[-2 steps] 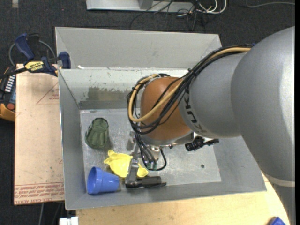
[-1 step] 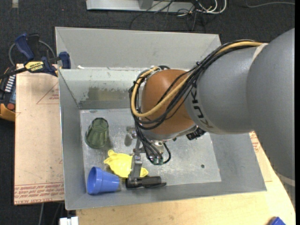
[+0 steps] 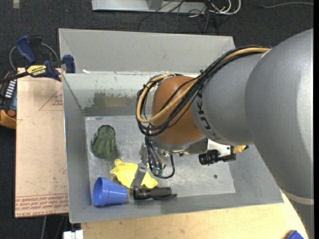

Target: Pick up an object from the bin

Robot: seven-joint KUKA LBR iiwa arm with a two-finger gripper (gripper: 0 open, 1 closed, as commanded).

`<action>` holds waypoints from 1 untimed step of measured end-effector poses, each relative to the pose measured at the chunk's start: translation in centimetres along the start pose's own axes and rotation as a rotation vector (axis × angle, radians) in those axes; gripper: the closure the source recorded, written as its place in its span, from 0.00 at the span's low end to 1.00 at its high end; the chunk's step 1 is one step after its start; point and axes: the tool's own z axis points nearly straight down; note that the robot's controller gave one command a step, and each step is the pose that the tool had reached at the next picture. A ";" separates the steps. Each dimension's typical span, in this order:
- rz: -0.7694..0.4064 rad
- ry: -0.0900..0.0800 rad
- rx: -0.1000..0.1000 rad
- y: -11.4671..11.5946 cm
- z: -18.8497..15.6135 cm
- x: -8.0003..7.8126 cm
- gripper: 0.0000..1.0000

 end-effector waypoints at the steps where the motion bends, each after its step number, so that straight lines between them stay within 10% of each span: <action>1: -0.219 -0.013 -0.007 0.2 6.4 -0.5 0.00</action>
Offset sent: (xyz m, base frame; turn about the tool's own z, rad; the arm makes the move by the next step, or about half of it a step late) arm -0.0070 0.0081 -0.0642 0.0631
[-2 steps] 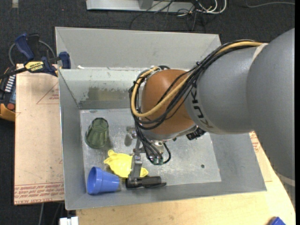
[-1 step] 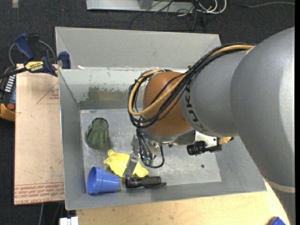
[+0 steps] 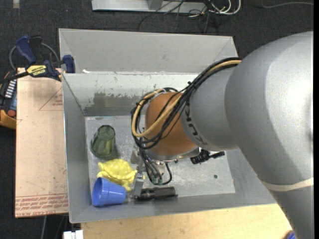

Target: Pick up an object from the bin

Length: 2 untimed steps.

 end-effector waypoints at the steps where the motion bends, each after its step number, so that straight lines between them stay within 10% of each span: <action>1: 0.280 0.011 0.007 0.7 0.0 1.2 1.00; 2: 0.281 0.012 0.007 0.7 0.0 1.2 1.00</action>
Offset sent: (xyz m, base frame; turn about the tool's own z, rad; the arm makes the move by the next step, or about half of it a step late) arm 0.0000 0.0000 0.0000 0.0000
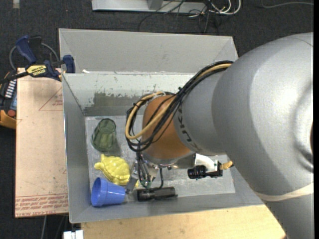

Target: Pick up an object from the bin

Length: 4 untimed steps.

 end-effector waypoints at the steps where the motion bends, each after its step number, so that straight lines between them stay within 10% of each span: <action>1: 0.000 0.000 0.000 0.0 0.0 0.0 1.00; 4: -0.001 0.009 0.008 -0.3 -3.0 0.3 1.00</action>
Offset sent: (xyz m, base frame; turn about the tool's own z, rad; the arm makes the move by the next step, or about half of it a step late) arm 0.0000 0.0001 0.0104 0.0000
